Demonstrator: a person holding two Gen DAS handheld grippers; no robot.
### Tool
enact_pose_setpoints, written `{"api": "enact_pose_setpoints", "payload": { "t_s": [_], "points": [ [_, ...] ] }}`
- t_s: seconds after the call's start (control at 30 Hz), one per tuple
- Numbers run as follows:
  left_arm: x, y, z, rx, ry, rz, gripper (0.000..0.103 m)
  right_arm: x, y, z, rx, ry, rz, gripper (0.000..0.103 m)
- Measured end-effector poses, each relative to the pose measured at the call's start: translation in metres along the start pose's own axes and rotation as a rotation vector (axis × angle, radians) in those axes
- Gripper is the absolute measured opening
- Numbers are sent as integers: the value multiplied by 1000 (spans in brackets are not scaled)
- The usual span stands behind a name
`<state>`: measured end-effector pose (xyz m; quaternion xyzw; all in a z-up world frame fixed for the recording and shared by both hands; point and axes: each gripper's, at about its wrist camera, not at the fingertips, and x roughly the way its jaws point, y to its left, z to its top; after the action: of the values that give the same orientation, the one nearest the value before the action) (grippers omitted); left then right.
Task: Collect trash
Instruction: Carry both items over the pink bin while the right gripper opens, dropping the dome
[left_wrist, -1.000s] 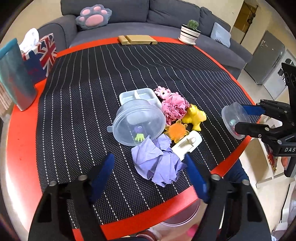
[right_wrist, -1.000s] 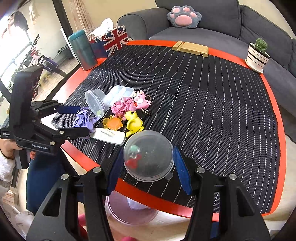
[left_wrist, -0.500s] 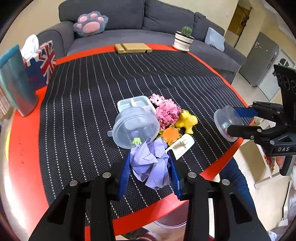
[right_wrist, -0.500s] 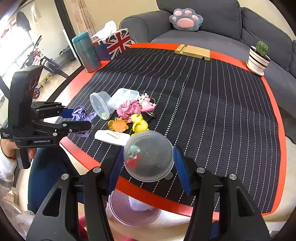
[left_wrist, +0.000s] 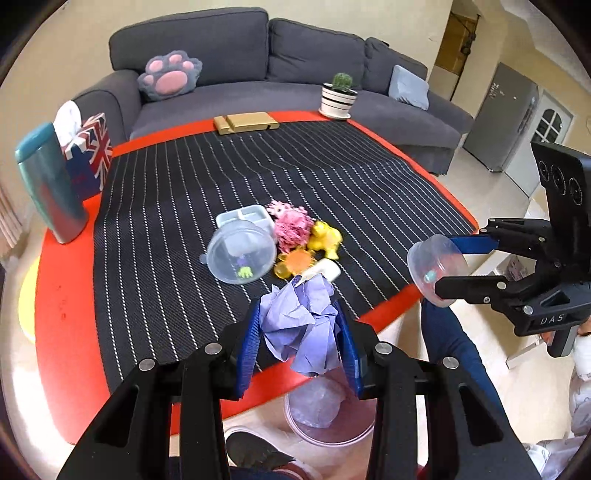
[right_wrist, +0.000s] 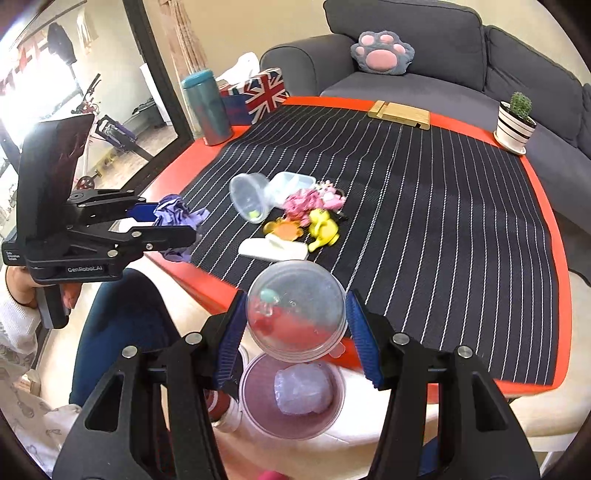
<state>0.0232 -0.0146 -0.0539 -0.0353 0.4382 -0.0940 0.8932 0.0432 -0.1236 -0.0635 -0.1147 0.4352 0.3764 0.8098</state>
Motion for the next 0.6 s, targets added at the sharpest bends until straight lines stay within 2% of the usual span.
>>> {"api": "enact_pose_setpoints", "payload": {
  "t_s": [0.5,0.6],
  "points": [
    [-9,-26,-26,20,-2,-36,39,-1,29,-45,-6,43,54,54],
    [-10,-29,-29,21,-3,-41,39,-1,32,-48,-12,43,70,58]
  ]
}}
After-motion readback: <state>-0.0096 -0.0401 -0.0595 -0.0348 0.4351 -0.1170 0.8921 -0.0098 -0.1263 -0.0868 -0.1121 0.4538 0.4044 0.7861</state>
